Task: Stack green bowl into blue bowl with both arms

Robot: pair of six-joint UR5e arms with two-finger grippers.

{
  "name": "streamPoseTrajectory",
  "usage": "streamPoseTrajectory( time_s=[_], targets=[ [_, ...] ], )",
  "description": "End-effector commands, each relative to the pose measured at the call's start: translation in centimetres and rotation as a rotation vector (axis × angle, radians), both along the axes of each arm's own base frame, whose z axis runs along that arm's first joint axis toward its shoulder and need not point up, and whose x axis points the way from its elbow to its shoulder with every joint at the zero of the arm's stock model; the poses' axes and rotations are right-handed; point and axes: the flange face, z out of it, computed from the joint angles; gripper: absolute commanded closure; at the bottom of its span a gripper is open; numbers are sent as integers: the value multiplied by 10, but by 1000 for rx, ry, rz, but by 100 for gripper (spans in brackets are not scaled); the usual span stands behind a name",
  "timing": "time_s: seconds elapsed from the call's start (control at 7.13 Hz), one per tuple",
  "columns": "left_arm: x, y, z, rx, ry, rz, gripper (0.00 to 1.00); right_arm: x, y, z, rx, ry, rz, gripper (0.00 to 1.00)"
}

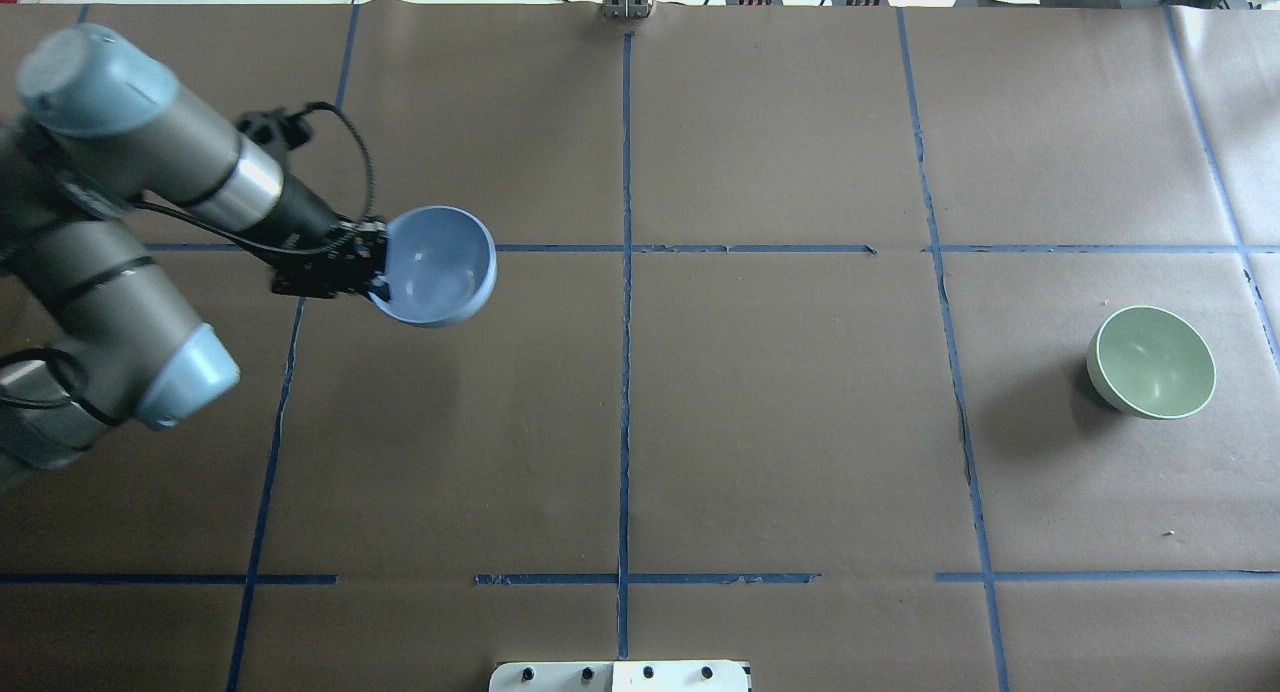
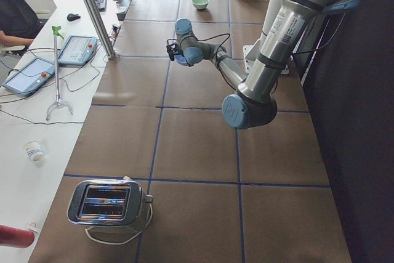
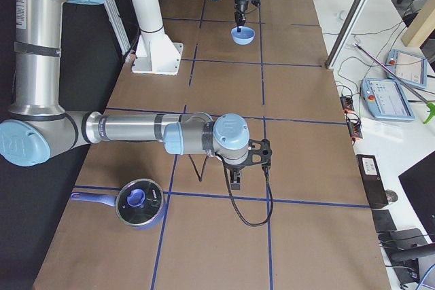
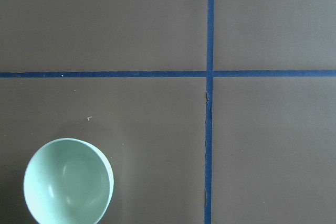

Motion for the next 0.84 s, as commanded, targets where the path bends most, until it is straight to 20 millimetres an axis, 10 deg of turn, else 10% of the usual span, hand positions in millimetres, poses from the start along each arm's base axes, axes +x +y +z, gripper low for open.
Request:
streamPoseTrajectory(
  time_s=[0.0, 0.28, 0.42, 0.56, 0.7],
  targets=[
    [79, 25, -31, 28, -31, -40, 100, 0, 0, 0, 0, 0, -1, 0],
    [96, 28, -15, 26, -62, -27, 90, 0, 0, 0, 0, 0, -1, 0],
    [94, 29, -16, 49, -57, -4, 31, 0, 0, 0, 0, 0, -1, 0],
    [86, 26, -17, 91, -58, 9, 0, 0, 0, -1, 2, 0, 0, 0],
    [63, 6, -25, 91, -41, -15, 0, -2, 0, -1, 1, 0, -4, 0]
  ],
)
